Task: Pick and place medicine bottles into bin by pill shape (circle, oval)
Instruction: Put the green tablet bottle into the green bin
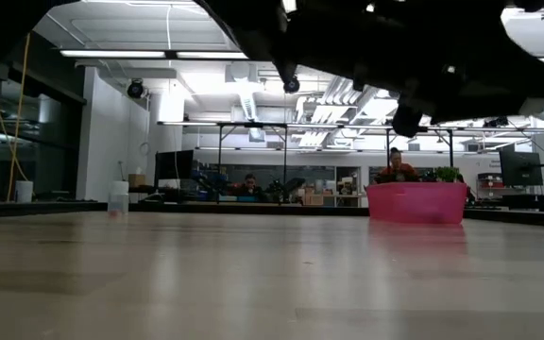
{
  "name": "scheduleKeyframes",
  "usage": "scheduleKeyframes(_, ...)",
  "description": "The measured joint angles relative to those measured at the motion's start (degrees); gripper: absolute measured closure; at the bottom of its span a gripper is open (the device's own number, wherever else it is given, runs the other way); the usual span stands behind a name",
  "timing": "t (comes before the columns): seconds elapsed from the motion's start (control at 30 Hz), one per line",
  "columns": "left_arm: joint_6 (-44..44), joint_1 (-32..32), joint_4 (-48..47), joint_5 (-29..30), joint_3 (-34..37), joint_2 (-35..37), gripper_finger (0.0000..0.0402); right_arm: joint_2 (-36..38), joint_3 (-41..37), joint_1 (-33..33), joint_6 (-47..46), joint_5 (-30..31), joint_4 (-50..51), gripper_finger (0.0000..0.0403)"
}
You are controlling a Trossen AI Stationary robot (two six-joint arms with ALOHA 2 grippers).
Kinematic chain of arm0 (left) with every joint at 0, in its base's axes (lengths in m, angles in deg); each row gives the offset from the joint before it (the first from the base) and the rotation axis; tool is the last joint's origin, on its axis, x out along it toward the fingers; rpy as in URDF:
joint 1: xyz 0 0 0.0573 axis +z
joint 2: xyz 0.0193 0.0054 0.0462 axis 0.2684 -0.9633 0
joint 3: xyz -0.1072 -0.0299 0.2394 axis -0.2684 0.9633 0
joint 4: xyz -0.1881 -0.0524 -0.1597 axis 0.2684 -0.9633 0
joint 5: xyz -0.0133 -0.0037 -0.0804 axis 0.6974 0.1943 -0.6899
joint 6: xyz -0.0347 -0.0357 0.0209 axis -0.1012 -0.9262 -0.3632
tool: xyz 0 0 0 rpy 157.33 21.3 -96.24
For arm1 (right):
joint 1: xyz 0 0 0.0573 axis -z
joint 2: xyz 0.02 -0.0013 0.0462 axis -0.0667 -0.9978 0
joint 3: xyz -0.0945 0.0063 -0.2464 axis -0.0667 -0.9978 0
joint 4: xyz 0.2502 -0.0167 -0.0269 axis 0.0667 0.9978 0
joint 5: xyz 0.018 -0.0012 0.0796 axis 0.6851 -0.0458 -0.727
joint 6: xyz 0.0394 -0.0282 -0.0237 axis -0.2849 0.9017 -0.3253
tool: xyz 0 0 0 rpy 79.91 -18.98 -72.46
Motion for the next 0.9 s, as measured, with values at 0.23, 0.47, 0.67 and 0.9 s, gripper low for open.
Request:
scheduleKeyframes(0.23,4.2,2.1,-16.7,-6.7,-0.1,8.8,0.0291,0.0,0.0,0.0,0.0,0.0,-0.2,0.0139)
scheduleKeyframes(0.47,12.2,7.3,-41.7,-6.0,2.1,19.7,0.0291,0.0,0.0,0.0,0.0,-1.5,-0.2,0.0139)
scheduleKeyframes(0.67,5.8,10.1,-36.4,-6.1,18.5,33.6,0.0291,0.0,0.0,0.0,0.0,-2.7,2.1,0.0139)
scheduleKeyframes(0.9,-3.1,8.6,-22.7,-3.7,39.1,53.9,0.0291,0.0,3.5,0.0,-6.0,-0.3,29.1,0.0139)
